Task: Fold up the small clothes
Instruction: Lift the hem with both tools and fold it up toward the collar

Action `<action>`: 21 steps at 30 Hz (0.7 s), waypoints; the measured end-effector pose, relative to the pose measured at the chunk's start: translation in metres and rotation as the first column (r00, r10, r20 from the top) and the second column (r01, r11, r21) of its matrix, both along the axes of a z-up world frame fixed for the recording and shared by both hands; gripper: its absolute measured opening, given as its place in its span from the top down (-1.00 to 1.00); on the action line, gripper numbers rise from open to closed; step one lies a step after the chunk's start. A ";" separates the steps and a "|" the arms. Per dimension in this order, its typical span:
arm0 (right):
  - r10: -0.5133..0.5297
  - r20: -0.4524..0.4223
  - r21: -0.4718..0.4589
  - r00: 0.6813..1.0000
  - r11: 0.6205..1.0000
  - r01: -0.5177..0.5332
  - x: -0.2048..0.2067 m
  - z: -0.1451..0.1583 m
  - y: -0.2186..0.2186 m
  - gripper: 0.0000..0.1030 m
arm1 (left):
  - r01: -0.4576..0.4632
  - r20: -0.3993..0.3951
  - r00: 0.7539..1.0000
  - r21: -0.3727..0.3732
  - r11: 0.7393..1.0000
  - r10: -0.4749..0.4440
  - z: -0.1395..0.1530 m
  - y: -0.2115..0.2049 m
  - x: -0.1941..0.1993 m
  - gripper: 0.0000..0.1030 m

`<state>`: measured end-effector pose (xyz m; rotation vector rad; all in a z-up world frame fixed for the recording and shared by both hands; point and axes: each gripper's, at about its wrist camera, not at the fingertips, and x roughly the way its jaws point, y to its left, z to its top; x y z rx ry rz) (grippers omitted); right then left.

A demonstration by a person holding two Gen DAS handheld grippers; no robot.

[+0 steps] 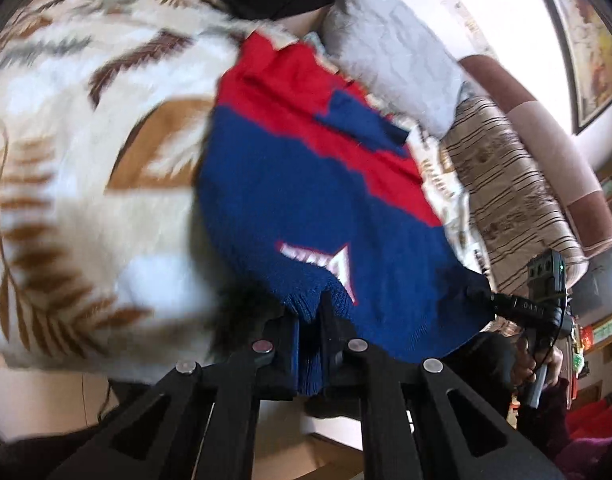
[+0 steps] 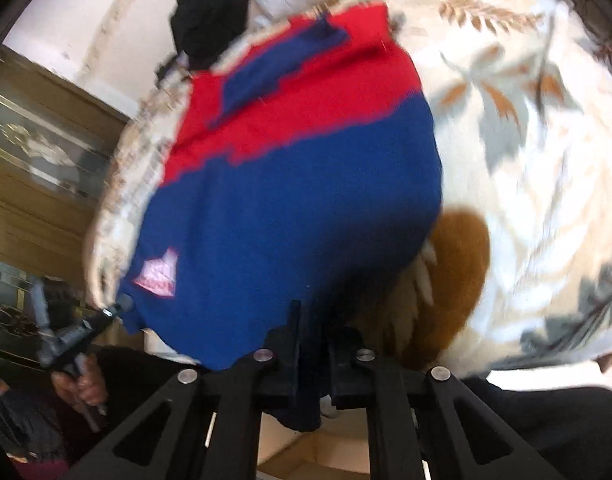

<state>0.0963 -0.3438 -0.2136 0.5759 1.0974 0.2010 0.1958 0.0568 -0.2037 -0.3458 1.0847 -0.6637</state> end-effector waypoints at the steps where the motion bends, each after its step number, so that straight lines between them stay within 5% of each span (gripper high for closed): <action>1: -0.001 0.025 0.011 1.000 1.000 0.000 0.003 0.009 -0.003 0.79 | 0.002 0.010 1.000 -0.011 1.000 -0.002 0.008 0.000 0.005 0.85; 11: -0.114 0.246 0.031 0.963 0.994 0.109 0.111 0.098 -0.040 0.79 | -0.003 0.175 0.985 -0.025 1.000 0.007 0.126 -0.053 0.127 0.85; 16: -0.199 0.258 0.061 0.946 0.980 0.189 0.209 0.105 -0.061 0.79 | -0.060 0.163 0.985 -0.012 0.998 0.061 0.116 -0.085 0.233 0.85; 21: -0.286 0.206 0.122 0.936 0.956 0.265 0.293 0.068 -0.094 0.79 | -0.139 0.100 0.986 0.037 0.990 0.135 0.061 -0.106 0.321 0.85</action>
